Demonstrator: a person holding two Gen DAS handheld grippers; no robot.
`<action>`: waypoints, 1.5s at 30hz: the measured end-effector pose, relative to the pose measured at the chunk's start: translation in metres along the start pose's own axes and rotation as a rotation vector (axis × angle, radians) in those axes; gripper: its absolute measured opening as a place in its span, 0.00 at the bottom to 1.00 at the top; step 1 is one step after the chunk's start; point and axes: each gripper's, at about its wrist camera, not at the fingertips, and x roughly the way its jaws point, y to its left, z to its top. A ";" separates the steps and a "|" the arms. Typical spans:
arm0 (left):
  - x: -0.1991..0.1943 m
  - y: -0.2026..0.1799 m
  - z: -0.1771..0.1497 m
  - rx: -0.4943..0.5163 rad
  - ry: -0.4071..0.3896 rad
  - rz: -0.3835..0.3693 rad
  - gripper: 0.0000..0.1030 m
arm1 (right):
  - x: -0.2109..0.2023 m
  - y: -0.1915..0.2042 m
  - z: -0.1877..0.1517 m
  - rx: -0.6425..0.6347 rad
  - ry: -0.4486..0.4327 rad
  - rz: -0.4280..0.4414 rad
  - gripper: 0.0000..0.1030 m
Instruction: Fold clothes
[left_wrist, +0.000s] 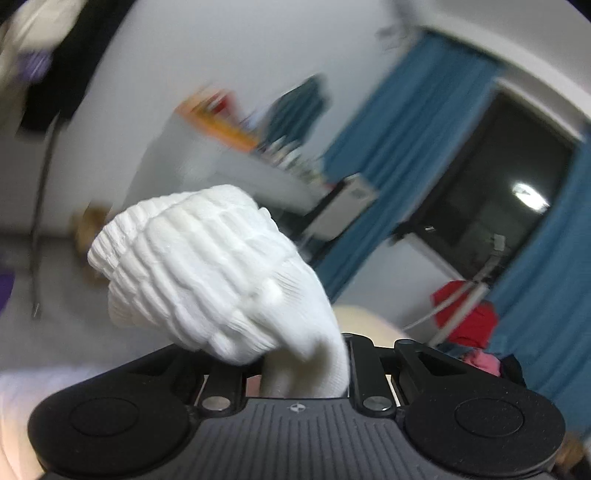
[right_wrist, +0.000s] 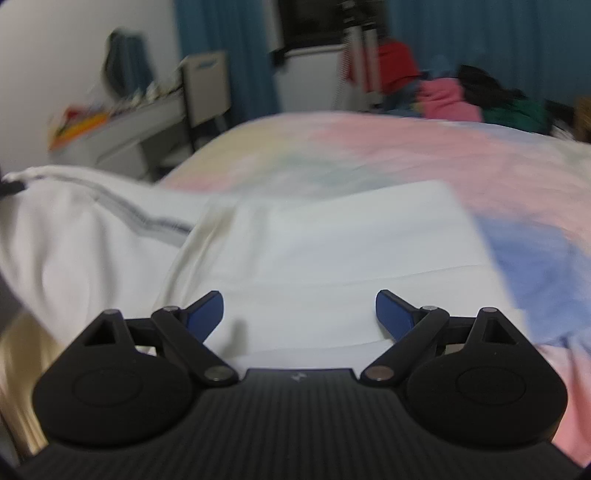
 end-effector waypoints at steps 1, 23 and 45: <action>-0.010 -0.021 -0.003 0.033 -0.028 -0.024 0.18 | -0.006 -0.007 0.003 0.027 -0.017 -0.013 0.88; -0.075 -0.337 -0.343 0.911 -0.075 -0.342 0.15 | -0.063 -0.212 0.011 0.759 -0.277 -0.158 0.89; -0.052 -0.212 -0.264 1.233 0.178 -0.339 0.86 | -0.021 -0.205 -0.014 0.927 -0.090 0.129 0.89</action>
